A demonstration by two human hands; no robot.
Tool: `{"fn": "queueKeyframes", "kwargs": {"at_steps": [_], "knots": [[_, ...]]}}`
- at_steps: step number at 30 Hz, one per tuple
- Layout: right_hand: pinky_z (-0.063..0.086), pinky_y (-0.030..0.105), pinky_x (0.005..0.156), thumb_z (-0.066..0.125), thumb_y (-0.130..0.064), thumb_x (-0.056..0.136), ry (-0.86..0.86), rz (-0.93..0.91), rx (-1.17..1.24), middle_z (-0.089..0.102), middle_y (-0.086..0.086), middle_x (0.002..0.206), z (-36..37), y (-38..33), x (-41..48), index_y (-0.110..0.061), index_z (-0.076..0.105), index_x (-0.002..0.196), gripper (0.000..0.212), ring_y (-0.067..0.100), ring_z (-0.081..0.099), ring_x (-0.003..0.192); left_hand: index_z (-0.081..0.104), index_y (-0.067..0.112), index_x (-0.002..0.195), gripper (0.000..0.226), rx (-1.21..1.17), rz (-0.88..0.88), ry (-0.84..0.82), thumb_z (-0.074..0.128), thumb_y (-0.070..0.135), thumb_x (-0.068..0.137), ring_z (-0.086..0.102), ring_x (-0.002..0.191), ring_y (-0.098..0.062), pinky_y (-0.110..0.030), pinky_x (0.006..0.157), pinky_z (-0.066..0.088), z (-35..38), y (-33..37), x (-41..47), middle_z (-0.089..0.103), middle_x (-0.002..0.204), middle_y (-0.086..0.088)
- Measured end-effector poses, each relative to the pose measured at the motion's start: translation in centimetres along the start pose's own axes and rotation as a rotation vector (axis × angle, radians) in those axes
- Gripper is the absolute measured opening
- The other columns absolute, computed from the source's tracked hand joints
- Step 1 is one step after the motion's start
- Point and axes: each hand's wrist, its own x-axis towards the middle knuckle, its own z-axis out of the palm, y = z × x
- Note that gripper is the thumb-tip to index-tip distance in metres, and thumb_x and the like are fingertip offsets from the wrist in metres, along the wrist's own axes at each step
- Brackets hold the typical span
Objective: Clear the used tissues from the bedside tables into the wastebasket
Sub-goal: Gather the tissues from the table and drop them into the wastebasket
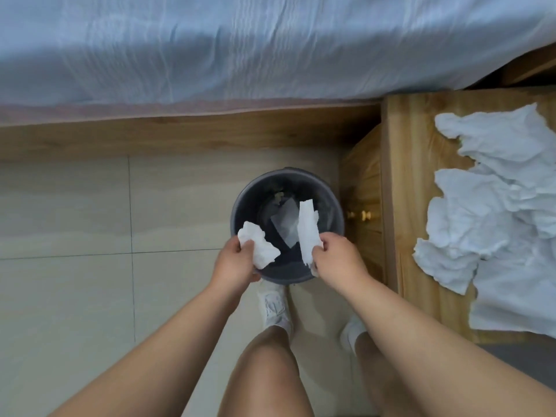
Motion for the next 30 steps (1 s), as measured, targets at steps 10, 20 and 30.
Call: {"fn": "queueKeyframes", "kwargs": {"at_steps": [10,20,30], "knots": [[0.051,0.026,0.078,0.058,-0.034,0.098,-0.021,-0.01,0.143,0.068,-0.017,0.11,-2.7,1.8,-3.0,-0.031,0.064,0.13,0.032,0.01,0.066,0.102,0.053,0.024,0.145,0.036,0.041,-0.025,-0.024,0.053,0.026,0.109,0.071,0.096,-0.017,-0.034,0.07,0.06,2.4,0.2,-1.3,0.064,0.13,-0.005],[0.054,0.023,0.079,0.063,-0.03,0.094,0.399,-0.161,0.189,0.072,-0.022,0.099,-16.9,7.1,-11.7,-0.037,0.071,0.114,0.022,-0.002,0.064,0.087,0.067,0.048,0.111,0.016,0.536,0.496,-0.21,0.069,0.039,0.097,0.061,0.093,0.012,-0.02,0.078,0.051,14.6,8.3,-10.8,0.071,0.096,0.023],[0.049,0.042,0.102,0.068,-0.018,0.095,0.361,-0.3,-0.364,0.043,0.001,0.159,-21.7,11.3,-6.5,-0.027,0.044,0.154,0.065,0.027,0.037,0.142,0.047,0.032,0.147,0.072,0.82,0.621,-0.061,0.077,0.057,0.086,0.061,0.116,-0.011,-0.034,0.085,0.056,21.8,7.9,-12.6,0.056,0.137,0.012]]}}
